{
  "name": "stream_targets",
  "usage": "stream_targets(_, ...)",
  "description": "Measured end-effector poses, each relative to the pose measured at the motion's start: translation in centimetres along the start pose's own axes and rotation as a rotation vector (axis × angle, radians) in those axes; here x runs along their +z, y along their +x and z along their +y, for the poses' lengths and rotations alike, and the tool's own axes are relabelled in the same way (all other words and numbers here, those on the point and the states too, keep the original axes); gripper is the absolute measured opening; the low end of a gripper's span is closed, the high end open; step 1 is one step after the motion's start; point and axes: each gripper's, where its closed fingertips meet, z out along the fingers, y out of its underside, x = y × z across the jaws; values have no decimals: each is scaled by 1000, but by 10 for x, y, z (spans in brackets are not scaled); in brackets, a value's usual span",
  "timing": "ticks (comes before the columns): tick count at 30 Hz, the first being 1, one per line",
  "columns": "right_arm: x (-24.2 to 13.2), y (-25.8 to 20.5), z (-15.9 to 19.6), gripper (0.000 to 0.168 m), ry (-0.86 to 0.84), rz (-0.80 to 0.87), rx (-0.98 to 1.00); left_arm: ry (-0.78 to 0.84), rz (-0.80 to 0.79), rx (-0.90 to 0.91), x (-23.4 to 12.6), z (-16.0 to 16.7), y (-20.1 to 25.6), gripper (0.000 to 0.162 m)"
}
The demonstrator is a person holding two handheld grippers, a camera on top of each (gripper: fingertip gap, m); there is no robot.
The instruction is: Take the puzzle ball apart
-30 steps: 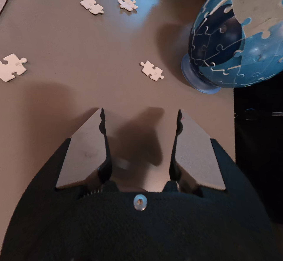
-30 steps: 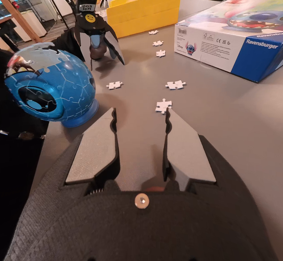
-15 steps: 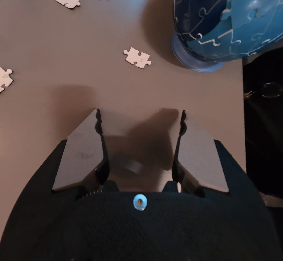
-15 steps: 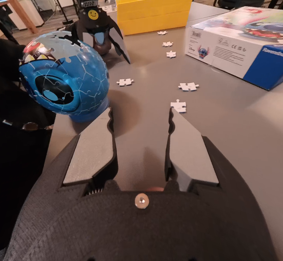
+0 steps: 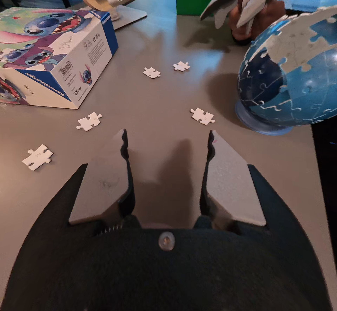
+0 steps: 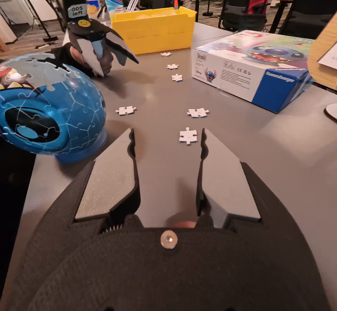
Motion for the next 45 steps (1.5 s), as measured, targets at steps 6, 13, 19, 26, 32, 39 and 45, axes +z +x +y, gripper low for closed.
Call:
stream_targets(6, 5, -10, 4, 66, -36, -9, -50, 36, 115, -49, -4, -4, 8, 80)
stream_targets(13, 6, 0, 9, 59, -64, 31, -34, 27, -25, -8, -2, -4, -12, 76)
stream_targets(19, 4, 18, 6, 47, -43, 101, -40, 5, -228, -119, -9, 3, -56, 63)
stream_targets(26, 17, 39, -4, 50, -9, 95, -29, -48, -454, -250, -29, 21, -99, 60)
stream_targets(32, 43, 56, -11, 52, -19, 55, -62, -64, -540, -351, -45, 34, -118, 57)
stream_targets(39, 65, 50, -12, 55, -49, -59, -82, -75, -449, -340, -37, 34, -107, 60)
stream_targets(45, 53, 3, -7, 62, -67, -348, -29, -84, -95, -205, -21, 25, -39, 80)
